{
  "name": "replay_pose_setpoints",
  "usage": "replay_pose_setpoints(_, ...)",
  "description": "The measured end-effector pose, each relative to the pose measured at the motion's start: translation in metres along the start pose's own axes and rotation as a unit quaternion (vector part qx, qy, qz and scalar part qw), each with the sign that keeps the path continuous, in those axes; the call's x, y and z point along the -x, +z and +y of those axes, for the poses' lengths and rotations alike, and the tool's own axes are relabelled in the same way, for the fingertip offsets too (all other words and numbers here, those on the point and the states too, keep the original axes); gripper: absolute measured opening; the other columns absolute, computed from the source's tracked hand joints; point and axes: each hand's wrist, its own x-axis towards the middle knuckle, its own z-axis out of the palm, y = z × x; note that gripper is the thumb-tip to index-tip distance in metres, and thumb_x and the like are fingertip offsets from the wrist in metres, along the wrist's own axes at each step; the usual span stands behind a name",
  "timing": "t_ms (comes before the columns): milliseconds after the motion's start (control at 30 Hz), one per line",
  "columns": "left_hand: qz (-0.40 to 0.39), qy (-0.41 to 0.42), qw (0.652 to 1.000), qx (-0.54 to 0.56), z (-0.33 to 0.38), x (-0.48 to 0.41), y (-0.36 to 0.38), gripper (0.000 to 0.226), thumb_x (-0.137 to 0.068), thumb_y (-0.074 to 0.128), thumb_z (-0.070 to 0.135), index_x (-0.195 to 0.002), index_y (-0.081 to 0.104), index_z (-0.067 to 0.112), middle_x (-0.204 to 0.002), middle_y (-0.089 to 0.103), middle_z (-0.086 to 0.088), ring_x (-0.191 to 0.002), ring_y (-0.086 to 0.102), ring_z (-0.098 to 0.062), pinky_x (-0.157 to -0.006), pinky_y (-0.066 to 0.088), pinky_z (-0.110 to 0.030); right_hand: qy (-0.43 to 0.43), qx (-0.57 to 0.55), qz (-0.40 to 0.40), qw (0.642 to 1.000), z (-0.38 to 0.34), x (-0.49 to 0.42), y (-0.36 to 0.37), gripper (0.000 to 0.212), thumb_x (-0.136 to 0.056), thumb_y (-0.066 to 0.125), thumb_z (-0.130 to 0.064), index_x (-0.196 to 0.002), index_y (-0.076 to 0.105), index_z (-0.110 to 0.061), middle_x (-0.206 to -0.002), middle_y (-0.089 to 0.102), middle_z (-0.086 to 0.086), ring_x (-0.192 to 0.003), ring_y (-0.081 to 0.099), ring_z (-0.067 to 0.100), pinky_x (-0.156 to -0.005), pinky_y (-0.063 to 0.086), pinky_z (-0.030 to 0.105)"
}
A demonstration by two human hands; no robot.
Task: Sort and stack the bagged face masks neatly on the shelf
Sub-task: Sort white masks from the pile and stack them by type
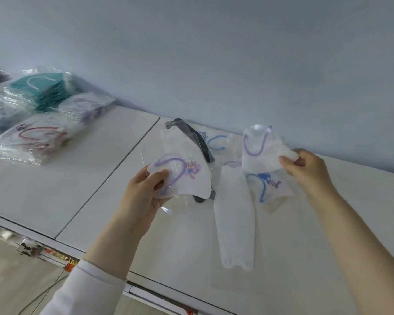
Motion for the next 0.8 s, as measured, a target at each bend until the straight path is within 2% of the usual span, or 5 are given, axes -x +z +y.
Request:
replay_pose_setpoints(133, -0.024, -0.014, 1.0, 0.004, -0.006, -0.003, 0.009, 0.018, -0.093, 0.042, -0.003, -0.088, 0.059, 0.0, -0.059, 0.052, -0.003, -0.045, 0.053, -0.009, -0.05, 0.05, -0.019, -0.169, -0.078, 0.025, 0.982, -0.029, 0.038, -0.013, 0.028, -0.078, 0.066, -0.001, -0.081, 0.064, -0.029, -0.083, 0.068, -0.023, -0.082, 0.061, -0.008, -0.081, 0.044, 0.012)
replay_pose_setpoints(267, -0.062, -0.026, 0.998, 0.017, -0.013, -0.006, 0.021, 0.018, -0.097, 0.041, 0.005, -0.102, 0.057, 0.0, -0.083, 0.054, -0.012, -0.071, 0.059, -0.019, -0.063, 0.058, -0.027, -0.372, 0.058, 0.033, 0.926, -0.028, 0.066, 0.0, 0.02, -0.07, 0.066, 0.005, -0.084, 0.07, -0.01, -0.099, 0.067, -0.004, -0.099, 0.059, -0.004, -0.089, 0.042, 0.011)
replay_pose_setpoints(567, -0.129, -0.011, 0.991, -0.007, -0.021, 0.005, 0.036, 0.025, -0.083, 0.058, 0.017, -0.103, 0.063, 0.003, -0.07, 0.059, -0.006, -0.061, 0.058, -0.015, -0.057, 0.054, -0.024, -0.432, 0.106, -0.002, 0.896, -0.009, 0.088, 0.021, 0.041, -0.075, 0.051, 0.016, -0.104, 0.068, -0.007, -0.118, 0.06, 0.009, -0.115, 0.053, 0.012, -0.1, 0.036, 0.01)
replay_pose_setpoints(700, -0.06, -0.019, 0.998, 0.007, -0.024, 0.005, 0.028, 0.005, -0.09, 0.055, 0.002, -0.091, 0.06, 0.002, -0.062, 0.058, -0.002, -0.045, 0.05, -0.009, -0.046, 0.045, -0.017, -0.208, -0.2, -0.105, 0.952, -0.003, 0.098, 0.02, 0.047, -0.081, 0.044, 0.003, -0.116, 0.063, -0.021, -0.13, 0.059, -0.004, -0.122, 0.053, 0.015, -0.094, 0.05, 0.029)
replay_pose_setpoints(800, -0.057, -0.025, 0.997, 0.036, -0.032, 0.011, 0.03, 0.013, -0.086, 0.063, 0.005, -0.097, 0.06, -0.001, -0.069, 0.06, -0.006, -0.052, 0.054, -0.012, -0.05, 0.048, -0.018, 0.029, -0.424, -0.164, 0.89, -0.011, 0.104, 0.027, 0.07, -0.055, 0.081, -0.055, -0.113, 0.065, -0.019, -0.115, 0.068, -0.004, -0.103, 0.066, 0.016, -0.073, 0.056, 0.029)
